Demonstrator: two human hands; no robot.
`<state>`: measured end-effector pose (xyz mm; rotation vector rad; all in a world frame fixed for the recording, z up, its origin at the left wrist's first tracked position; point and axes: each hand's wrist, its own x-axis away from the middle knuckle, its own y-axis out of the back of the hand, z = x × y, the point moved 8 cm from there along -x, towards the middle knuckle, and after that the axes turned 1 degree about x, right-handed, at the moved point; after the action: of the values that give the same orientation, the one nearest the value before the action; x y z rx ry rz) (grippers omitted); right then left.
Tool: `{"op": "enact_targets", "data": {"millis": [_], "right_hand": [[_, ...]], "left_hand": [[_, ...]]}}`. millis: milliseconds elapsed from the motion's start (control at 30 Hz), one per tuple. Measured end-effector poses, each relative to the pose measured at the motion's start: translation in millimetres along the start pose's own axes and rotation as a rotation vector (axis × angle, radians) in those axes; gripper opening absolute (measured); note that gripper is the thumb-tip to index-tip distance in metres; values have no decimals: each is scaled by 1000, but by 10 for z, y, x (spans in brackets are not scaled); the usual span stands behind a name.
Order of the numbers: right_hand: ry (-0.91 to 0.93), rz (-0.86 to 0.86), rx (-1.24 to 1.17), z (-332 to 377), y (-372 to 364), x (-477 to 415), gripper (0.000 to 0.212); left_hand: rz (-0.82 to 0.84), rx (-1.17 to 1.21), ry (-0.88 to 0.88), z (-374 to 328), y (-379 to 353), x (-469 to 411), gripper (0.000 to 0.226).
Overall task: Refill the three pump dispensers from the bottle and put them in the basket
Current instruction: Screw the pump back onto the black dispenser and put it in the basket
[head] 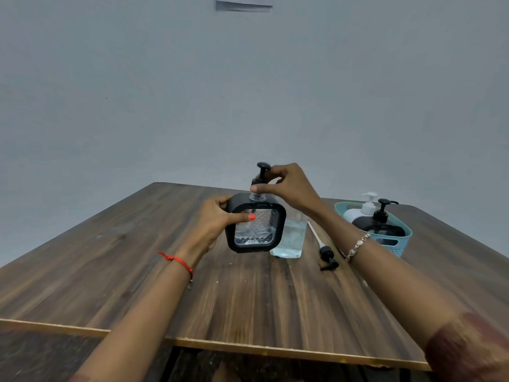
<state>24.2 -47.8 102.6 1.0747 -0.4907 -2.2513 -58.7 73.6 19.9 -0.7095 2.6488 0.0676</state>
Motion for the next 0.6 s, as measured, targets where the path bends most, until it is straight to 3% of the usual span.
{"op": "enact_targets", "data": {"millis": [267, 433, 600], "right_hand": [[-114, -158, -65, -147, -56, 167, 38], [-184, -132, -298, -268, -60, 246, 14], [-224, -98, -461, -283, -135, 239, 29]], "left_hand": [[0, 3, 12, 37, 6, -7, 35], [-49, 50, 35, 107, 67, -6, 34], [-30, 58, 36, 87, 9, -10, 34]]}}
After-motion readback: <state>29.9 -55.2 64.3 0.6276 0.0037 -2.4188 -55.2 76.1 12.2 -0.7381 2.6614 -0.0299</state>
